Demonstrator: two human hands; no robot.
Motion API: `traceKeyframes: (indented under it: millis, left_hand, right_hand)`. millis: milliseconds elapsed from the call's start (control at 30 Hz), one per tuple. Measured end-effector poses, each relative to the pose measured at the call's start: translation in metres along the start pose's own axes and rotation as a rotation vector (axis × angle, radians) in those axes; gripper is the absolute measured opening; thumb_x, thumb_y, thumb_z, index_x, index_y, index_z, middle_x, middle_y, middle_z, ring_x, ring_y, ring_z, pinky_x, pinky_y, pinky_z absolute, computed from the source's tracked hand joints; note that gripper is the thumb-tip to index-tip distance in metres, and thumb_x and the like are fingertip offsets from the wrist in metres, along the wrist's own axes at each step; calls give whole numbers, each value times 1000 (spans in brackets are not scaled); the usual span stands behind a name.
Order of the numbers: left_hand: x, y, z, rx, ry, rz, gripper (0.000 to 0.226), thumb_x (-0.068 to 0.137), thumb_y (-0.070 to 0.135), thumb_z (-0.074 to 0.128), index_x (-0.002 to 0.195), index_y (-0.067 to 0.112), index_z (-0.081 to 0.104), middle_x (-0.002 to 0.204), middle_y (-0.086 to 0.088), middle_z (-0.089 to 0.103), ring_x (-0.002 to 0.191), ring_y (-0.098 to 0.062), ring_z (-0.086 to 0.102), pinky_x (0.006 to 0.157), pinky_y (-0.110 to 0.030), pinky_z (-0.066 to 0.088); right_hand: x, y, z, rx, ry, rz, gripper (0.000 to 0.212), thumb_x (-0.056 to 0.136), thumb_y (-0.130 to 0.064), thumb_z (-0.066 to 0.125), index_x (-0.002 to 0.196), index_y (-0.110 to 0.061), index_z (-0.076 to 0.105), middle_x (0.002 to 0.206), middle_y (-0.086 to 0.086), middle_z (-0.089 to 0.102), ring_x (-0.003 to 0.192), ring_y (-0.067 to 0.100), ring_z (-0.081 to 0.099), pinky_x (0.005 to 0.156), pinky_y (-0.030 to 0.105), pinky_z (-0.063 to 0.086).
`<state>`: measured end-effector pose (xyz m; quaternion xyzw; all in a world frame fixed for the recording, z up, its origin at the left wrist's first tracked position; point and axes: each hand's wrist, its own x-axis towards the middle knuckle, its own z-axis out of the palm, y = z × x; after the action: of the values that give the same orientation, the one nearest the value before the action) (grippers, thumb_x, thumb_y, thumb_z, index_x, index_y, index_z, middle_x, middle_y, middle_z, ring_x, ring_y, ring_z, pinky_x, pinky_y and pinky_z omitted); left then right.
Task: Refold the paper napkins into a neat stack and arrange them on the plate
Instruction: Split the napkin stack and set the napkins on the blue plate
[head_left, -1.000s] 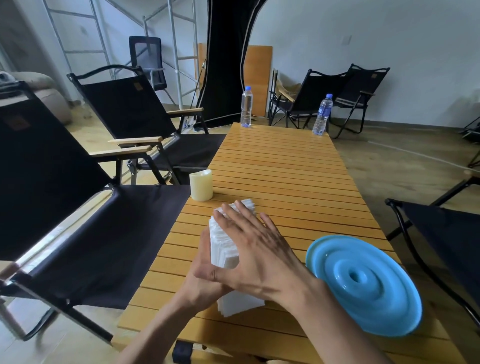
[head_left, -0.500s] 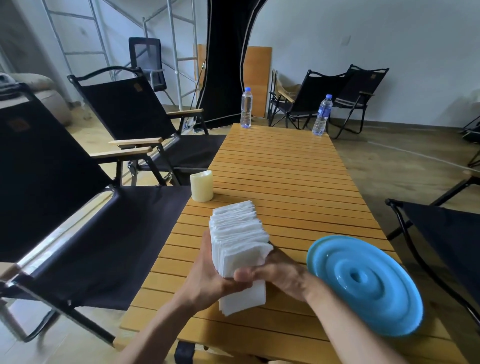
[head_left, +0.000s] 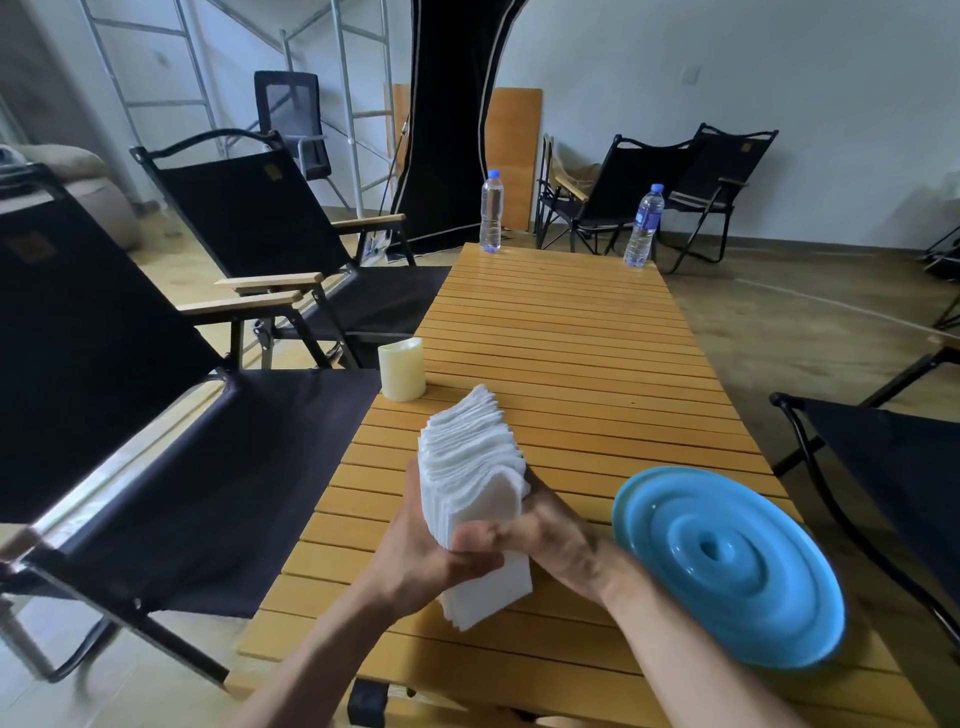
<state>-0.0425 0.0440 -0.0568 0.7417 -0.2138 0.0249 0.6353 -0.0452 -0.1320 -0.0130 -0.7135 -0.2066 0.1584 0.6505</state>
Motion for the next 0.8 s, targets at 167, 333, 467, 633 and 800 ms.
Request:
traceKeyframes:
  millis: [167, 333, 467, 633, 800]
  left_hand:
    - [3, 4, 1, -36, -54, 62, 71, 71, 2, 81, 132, -1, 45, 113, -13, 63, 103, -35, 64, 78, -48, 59]
    - [-1, 7, -5, -18, -11, -12, 88, 67, 18, 85, 140, 6, 37, 127, -4, 60, 118, -27, 59, 87, -34, 57]
    - [6, 21, -20, -114, -118, -138, 74, 70, 13, 87, 134, 21, 50, 118, -5, 68, 108, -26, 67, 80, -31, 59]
    - [13, 32, -46, -235, -210, -411, 50, 76, 33, 85, 121, 23, 63, 111, -10, 72, 102, -29, 71, 78, -34, 59]
    - [13, 20, -49, -305, 41, -596, 40, 84, 45, 73, 107, 12, 72, 92, -10, 77, 77, -23, 75, 58, -28, 59]
  right_hand:
    - [1, -2, -3, -45, -52, -1, 67, 82, -11, 78, 140, -29, 49, 126, -1, 67, 114, 17, 65, 86, 31, 57]
    - [1, 8, -25, 56, 74, 104, 111, 64, -24, 90, 156, -23, 27, 157, 4, 40, 146, 25, 36, 118, 54, 32]
    - [5, 13, -26, -32, 120, 157, 88, 61, -35, 92, 140, -28, 53, 132, -3, 66, 128, 17, 57, 106, 46, 47]
    - [17, 9, -9, -65, 356, 229, 75, 57, -66, 82, 117, -22, 70, 108, -6, 76, 104, 16, 70, 97, 43, 54]
    - [29, 21, 17, -84, 487, 455, 77, 75, -70, 69, 124, -12, 61, 109, -1, 71, 99, 17, 65, 79, 31, 51]
